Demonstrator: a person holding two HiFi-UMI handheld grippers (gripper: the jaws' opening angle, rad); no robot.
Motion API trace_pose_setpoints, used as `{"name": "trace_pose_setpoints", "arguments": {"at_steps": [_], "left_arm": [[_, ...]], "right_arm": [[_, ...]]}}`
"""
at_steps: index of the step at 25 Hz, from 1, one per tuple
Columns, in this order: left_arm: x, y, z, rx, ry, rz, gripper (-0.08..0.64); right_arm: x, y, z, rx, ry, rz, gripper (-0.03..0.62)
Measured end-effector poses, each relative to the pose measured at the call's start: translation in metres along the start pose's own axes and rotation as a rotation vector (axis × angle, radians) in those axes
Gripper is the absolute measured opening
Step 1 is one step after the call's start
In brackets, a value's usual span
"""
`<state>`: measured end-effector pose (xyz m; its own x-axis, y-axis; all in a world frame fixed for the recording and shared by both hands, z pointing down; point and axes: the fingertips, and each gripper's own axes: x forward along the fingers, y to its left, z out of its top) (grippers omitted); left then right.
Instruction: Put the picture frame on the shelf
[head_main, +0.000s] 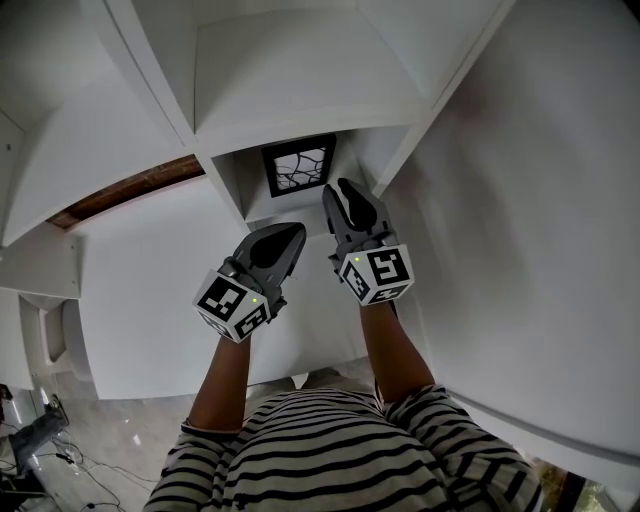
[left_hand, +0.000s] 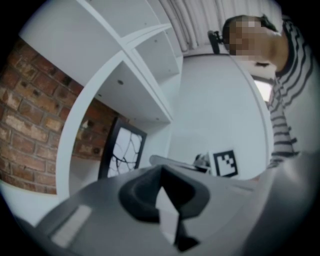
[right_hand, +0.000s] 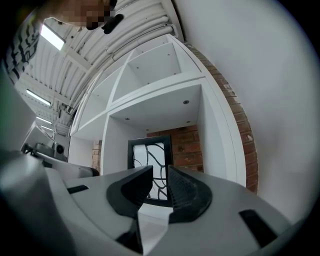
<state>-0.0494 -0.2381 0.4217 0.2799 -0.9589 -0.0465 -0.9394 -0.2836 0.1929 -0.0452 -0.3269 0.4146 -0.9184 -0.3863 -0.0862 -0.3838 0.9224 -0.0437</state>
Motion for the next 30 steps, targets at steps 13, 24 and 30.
{"name": "trace_pose_setpoints", "arguments": {"at_steps": [13, 24, 30], "left_arm": [[-0.004, -0.013, 0.010, 0.005, -0.043, 0.026, 0.008], [-0.010, -0.025, 0.014, 0.021, -0.056, 0.051, 0.008], [-0.015, -0.031, 0.012, 0.022, -0.061, 0.061, 0.008]], "right_arm": [[-0.028, 0.040, 0.006, 0.023, 0.020, 0.169, 0.012], [-0.053, 0.065, 0.009, 0.011, 0.048, 0.268, 0.008], [-0.064, 0.075, 0.013, -0.012, 0.042, 0.312, 0.008]]}}
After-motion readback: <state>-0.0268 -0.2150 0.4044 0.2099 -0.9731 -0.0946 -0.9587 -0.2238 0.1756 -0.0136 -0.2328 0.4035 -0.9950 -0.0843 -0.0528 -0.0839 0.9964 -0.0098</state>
